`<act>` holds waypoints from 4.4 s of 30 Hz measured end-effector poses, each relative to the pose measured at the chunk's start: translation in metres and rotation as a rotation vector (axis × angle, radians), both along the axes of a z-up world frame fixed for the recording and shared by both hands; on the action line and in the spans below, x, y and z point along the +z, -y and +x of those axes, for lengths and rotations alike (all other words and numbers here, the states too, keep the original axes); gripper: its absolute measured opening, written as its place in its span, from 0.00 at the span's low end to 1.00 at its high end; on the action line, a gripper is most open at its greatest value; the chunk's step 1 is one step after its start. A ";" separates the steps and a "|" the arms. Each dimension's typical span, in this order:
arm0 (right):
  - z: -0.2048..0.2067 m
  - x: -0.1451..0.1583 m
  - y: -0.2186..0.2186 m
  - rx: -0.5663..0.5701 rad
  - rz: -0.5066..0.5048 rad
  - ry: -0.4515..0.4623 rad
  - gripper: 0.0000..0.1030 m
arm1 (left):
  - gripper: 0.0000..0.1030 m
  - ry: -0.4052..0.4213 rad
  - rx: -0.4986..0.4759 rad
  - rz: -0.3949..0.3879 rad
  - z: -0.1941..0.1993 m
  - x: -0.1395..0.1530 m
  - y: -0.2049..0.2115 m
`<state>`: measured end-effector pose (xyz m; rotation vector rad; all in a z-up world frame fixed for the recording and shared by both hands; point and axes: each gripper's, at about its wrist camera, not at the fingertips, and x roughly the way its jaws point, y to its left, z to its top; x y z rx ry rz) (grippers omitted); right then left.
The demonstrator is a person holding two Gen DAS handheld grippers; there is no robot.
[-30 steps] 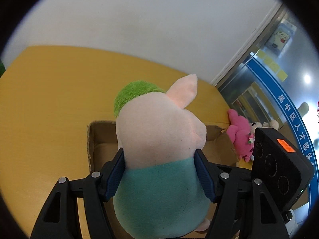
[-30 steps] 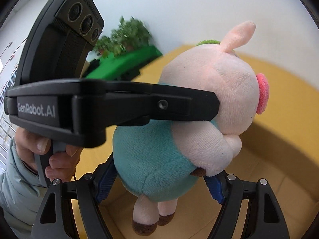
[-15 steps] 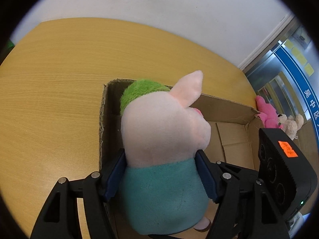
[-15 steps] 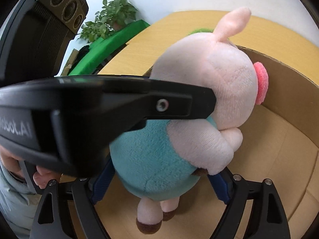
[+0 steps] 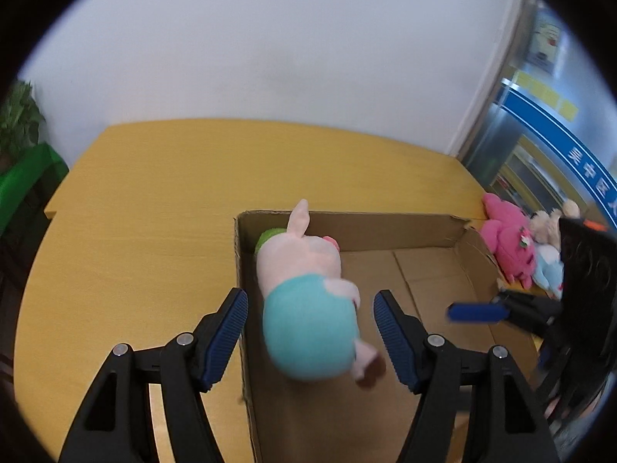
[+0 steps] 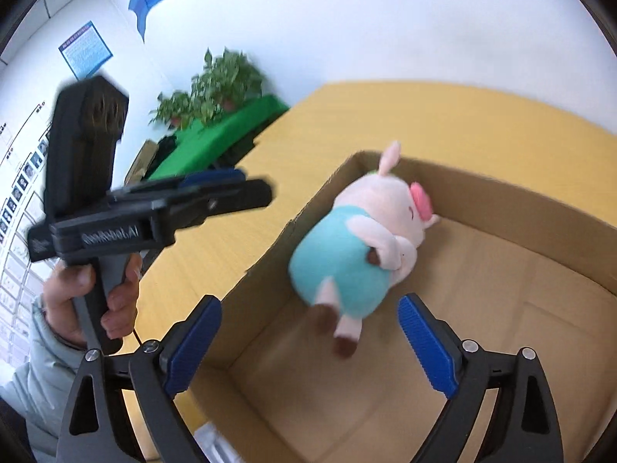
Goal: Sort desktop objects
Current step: 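Open the left gripper to drop the plush pig into the box, then move the left gripper to the black product box and grasp it, then lift the black box with the left gripper and carry it over the cardboard box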
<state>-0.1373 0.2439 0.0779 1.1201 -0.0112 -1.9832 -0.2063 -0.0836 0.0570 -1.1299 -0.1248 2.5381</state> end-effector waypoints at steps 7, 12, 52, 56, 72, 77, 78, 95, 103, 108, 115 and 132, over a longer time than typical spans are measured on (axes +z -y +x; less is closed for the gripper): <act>0.064 0.053 0.002 -0.180 -0.019 -0.109 1.00 | 0.75 -0.174 -0.015 -0.025 0.100 0.019 -0.013; 0.116 0.061 -0.057 -0.287 0.031 -0.170 1.00 | 0.76 -0.223 -0.014 -0.026 0.147 0.026 -0.030; 0.292 -0.128 -0.092 0.074 0.100 0.133 1.00 | 0.76 0.168 -0.265 0.078 0.340 -0.124 -0.110; 0.306 -0.138 -0.070 0.094 0.118 0.116 1.00 | 0.76 0.200 -0.310 0.095 0.345 -0.131 -0.115; 0.304 -0.128 -0.031 0.096 0.093 0.029 0.96 | 0.73 0.353 -0.331 0.146 0.338 -0.163 -0.102; 0.299 -0.122 -0.040 0.085 0.090 -0.016 0.95 | 0.64 0.368 -0.320 0.206 0.322 -0.166 -0.096; 0.297 -0.124 -0.041 0.078 0.110 -0.014 0.95 | 0.64 0.374 -0.321 0.218 0.320 -0.167 -0.095; 0.296 -0.119 -0.020 0.094 0.181 -0.108 0.88 | 0.64 0.303 -0.346 0.172 0.308 -0.140 -0.094; 0.277 -0.070 -0.013 0.077 0.147 -0.239 0.88 | 0.64 0.156 -0.331 0.160 0.293 -0.083 -0.091; 0.250 -0.034 -0.004 0.067 0.166 -0.335 0.88 | 0.64 0.068 -0.336 0.162 0.264 -0.048 -0.090; 0.200 0.033 0.005 0.062 0.166 -0.470 0.88 | 0.64 -0.096 -0.322 0.161 0.219 0.019 -0.089; 0.040 0.151 0.028 0.067 0.134 -0.627 0.88 | 0.64 -0.289 -0.262 0.183 0.080 0.120 -0.089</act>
